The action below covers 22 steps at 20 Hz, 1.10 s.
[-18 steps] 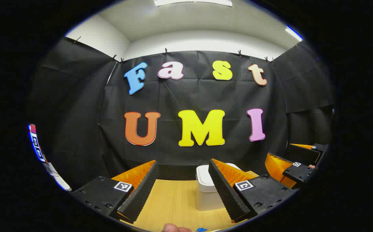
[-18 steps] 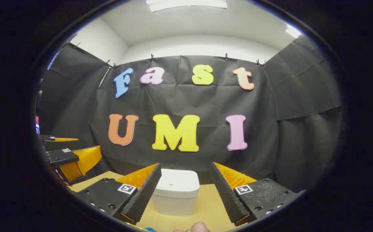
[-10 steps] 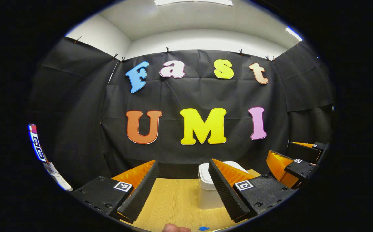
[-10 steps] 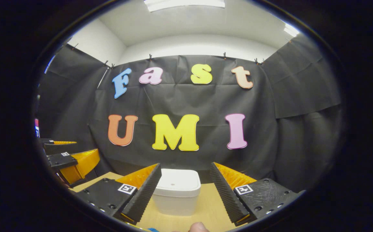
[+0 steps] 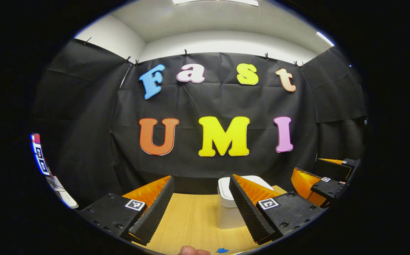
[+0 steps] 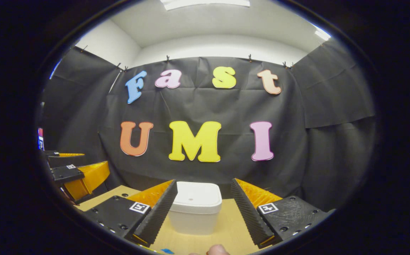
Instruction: Press the lid of the desktop garbage bin to open it, pick up the crumpled paper on the desktop and throw it into the bin, then pick up the pop can on the desktop and drop it into the bin, and finally close the garbage bin lid.
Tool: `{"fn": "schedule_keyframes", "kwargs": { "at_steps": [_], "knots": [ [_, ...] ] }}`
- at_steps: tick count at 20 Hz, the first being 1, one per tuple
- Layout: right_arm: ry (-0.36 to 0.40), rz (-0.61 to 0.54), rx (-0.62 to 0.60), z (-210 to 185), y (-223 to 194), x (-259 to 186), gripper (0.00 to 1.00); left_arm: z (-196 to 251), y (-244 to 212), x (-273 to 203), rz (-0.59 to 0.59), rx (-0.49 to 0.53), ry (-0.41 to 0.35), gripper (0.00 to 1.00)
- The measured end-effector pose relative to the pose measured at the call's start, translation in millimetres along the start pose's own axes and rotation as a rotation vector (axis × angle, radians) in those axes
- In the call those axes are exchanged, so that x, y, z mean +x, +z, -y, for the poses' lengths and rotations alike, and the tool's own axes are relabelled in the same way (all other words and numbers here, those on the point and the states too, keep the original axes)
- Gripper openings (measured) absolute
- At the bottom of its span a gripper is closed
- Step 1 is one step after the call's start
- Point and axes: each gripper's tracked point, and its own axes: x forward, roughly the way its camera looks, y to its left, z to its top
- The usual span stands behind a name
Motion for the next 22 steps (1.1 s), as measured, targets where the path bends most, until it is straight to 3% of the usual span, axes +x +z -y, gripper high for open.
{"fn": "schedule_keyframes", "kwargs": {
  "at_steps": [5,12,17,22],
  "knots": [
    [0.026,-0.031,0.010,-5,-10,6,0.95,0,-3,0,-0.003,0.001,-0.005,1.00],
    [-0.006,-0.073,0.011,8,-22,20,0.95,3,-11,3,-0.013,0.011,-0.023,1.00],
    [-0.020,-0.122,0.012,16,-36,42,0.97,8,-14,13,-0.017,0.011,-0.034,1.00],
    [0.010,-0.175,-0.023,15,-49,72,0.92,10,-18,17,-0.020,0.019,-0.039,1.00]
  ]
}}
